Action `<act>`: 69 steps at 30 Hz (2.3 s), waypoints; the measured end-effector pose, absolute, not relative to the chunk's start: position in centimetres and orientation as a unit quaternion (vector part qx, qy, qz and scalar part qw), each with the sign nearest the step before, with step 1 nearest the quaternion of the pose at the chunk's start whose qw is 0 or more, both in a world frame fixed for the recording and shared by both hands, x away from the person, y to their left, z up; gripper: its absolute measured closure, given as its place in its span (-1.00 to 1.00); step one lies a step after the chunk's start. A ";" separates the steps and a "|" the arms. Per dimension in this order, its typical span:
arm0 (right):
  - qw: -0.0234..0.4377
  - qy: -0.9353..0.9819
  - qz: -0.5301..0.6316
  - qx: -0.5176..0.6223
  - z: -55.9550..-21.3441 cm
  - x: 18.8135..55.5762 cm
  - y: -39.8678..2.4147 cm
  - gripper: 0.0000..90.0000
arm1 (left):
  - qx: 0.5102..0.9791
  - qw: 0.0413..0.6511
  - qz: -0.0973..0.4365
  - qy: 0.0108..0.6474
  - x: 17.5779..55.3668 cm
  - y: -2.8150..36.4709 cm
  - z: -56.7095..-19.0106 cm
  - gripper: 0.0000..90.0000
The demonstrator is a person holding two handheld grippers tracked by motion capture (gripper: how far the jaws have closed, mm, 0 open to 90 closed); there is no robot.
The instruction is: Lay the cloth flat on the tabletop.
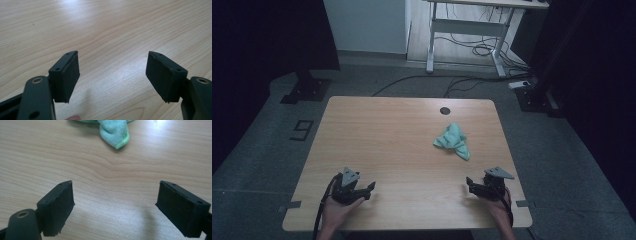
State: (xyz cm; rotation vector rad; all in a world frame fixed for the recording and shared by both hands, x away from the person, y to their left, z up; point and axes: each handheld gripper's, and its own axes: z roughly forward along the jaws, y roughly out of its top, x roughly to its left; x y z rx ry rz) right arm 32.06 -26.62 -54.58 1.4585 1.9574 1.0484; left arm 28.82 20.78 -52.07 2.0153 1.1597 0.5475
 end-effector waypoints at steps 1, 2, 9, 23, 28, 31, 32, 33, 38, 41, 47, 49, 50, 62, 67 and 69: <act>0.240 0.715 0.384 0.533 -54.6 32.0 -26.6 -0.68 | 0.786 0.367 0.209 0.451 28.8 20.7 -52.1 -0.40; 0.239 0.716 0.384 0.532 -54.6 32.0 -26.5 -0.67 | 0.787 0.367 0.206 0.452 28.8 20.7 -52.2 -0.40; 0.239 0.714 0.384 0.534 -54.2 31.8 -26.1 -0.66 | 0.789 0.361 0.208 0.452 28.8 20.6 -52.3 -0.40; 0.244 0.719 0.421 0.496 -51.7 33.0 -24.2 -0.60 | 0.796 0.360 0.198 0.445 28.9 20.3 -52.4 -0.35; 0.246 0.719 0.427 0.491 -51.0 34.6 -23.5 -0.61 | 0.798 0.358 0.200 0.442 28.9 20.3 -52.3 -0.35; 0.245 0.722 0.425 0.487 -50.8 35.6 -23.0 -0.61 | 0.799 0.357 0.199 0.441 28.9 20.2 -52.4 -0.35; 0.244 0.723 0.423 0.488 -50.8 36.0 -22.8 -0.61 | 0.799 0.357 0.198 0.441 28.9 20.2 -52.4 -0.35; 0.244 0.724 0.422 0.487 -50.8 36.3 -22.7 -0.61 | 0.799 0.357 0.198 0.441 28.9 20.2 -52.4 -0.35; 0.238 0.728 0.417 0.489 -50.8 37.7 -22.1 -0.60 | 0.799 0.358 0.197 0.441 29.0 20.4 -52.4 -0.34; 0.230 0.728 0.417 0.493 -50.6 38.3 -22.0 -0.55 | 0.797 0.364 0.188 0.445 29.0 20.6 -52.5 -0.34; 0.227 0.721 0.427 0.497 -50.1 39.3 -22.1 -0.48 | 0.799 0.362 0.193 0.440 28.9 20.2 -52.3 -0.33; 0.228 0.719 0.427 0.499 -50.0 39.6 -22.1 -0.46 | 0.799 0.362 0.192 0.440 29.0 20.2 -52.4 -0.33; 0.229 0.718 0.429 0.498 -50.0 39.7 -22.1 -0.46 | 0.799 0.362 0.192 0.439 29.0 20.2 -52.4 -0.33; 0.231 0.713 0.422 0.510 -49.6 41.9 -22.2 -0.59 | 0.798 0.363 0.191 0.441 28.9 20.2 -52.4 -0.33; 0.223 0.709 0.424 0.518 -49.8 43.2 -22.2 -0.63 | 0.800 0.363 0.189 0.440 28.9 20.0 -52.5 -0.33; 0.224 0.709 0.424 0.518 -49.8 43.7 -22.1 -0.65 | 0.799 0.364 0.189 0.440 28.9 20.0 -52.5 -0.33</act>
